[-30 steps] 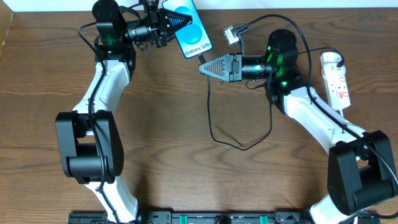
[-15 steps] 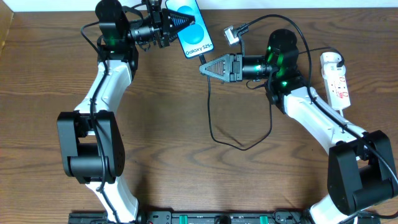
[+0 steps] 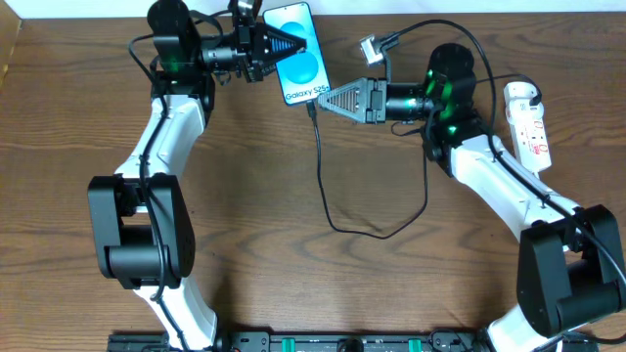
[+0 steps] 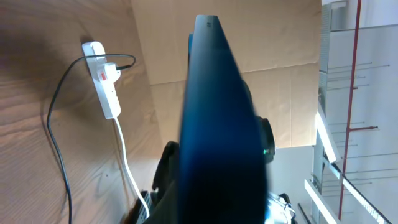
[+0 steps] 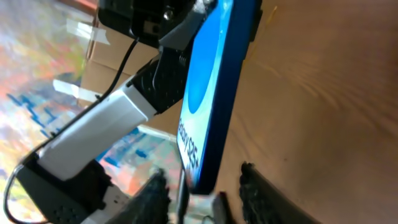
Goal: Plug charger to phone and switch on socket
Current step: 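Release the plug with the right gripper and pull it back right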
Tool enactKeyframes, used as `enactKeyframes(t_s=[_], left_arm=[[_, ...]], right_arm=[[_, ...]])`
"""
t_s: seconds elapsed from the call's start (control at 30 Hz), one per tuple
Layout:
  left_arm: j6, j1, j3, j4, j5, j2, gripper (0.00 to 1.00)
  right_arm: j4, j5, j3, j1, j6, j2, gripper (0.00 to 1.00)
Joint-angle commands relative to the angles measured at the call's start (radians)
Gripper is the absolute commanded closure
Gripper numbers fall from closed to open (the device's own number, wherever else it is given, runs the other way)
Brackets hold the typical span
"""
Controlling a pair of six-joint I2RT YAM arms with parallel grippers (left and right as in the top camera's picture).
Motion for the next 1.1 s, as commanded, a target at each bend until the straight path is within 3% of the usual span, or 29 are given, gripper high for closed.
enactKeyframes(t_s=[0.0,0.17,0.27,0.57,0.9,1.07], left_arm=[[0.040,0.018,0.006,0.012,0.037,-0.025,0.93],[0.113,0.016,-0.032,0.011,0.037,-0.024,0.93],[0.164,0.016,-0.069,-0.014,0.037,-0.017,0.92],[0.351,0.016,-0.215,-0.219,-0.065,0.002,0.93],[0.505,0.010,-0.251,-0.570,-0.453,0.002,0.93],[0.657,-0.017,-0.251,-0.700,-0.482,0.002,0.93]], right_arm=[[0.001,-0.036,0.013,-0.035,0.001,-0.019,0.49],[-0.002,-0.048,0.013,-0.105,-0.012,-0.019,0.29],[-0.046,-0.050,0.013,-0.138,-0.055,-0.019,0.24],[-0.495,0.139,0.013,-0.137,-0.354,-0.019,0.25],[-0.753,0.335,0.014,-0.139,-0.496,-0.019,0.23],[-0.857,0.428,0.014,-0.140,-0.581,-0.019,0.20]])
